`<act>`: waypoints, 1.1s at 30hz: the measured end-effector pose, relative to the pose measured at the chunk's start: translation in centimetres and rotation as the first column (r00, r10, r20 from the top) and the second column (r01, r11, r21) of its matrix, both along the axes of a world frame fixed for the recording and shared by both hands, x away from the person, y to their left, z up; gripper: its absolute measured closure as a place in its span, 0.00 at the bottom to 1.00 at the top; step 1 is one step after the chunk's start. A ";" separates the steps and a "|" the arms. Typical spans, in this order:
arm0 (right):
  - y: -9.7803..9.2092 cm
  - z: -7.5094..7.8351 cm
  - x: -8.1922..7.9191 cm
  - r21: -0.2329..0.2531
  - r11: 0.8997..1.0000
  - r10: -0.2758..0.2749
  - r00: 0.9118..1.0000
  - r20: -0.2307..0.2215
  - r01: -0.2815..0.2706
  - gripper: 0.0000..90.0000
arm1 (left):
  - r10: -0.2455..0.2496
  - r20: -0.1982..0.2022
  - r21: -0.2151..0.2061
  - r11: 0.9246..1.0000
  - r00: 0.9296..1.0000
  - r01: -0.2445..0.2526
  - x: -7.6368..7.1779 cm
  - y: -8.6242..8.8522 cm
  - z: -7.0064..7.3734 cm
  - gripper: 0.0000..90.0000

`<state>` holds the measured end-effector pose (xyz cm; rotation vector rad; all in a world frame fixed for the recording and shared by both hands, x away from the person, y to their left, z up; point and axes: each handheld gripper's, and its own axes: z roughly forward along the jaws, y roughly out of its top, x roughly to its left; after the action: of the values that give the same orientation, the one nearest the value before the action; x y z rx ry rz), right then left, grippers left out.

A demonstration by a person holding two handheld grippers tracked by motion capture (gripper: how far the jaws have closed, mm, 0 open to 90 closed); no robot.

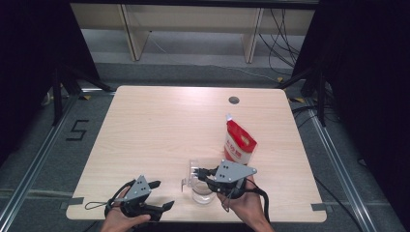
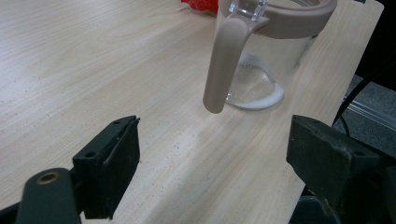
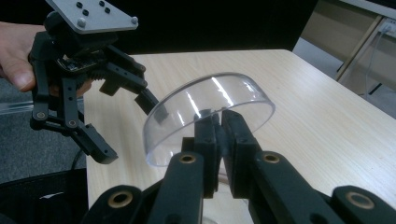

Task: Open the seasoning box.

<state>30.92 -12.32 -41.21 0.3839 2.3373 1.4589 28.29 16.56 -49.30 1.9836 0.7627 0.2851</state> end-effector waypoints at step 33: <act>-8.3 -3.3 -1.8 0.071 0.980 -0.183 0.981 -0.063 0.187 0.70 | 0.007 0.005 0.011 1.000 1.000 -0.007 0.3 0.1 -0.1 0.19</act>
<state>29.12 -20.59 -44.55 0.6532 2.2246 1.4681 28.55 16.69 -49.41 1.9903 0.7667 0.2991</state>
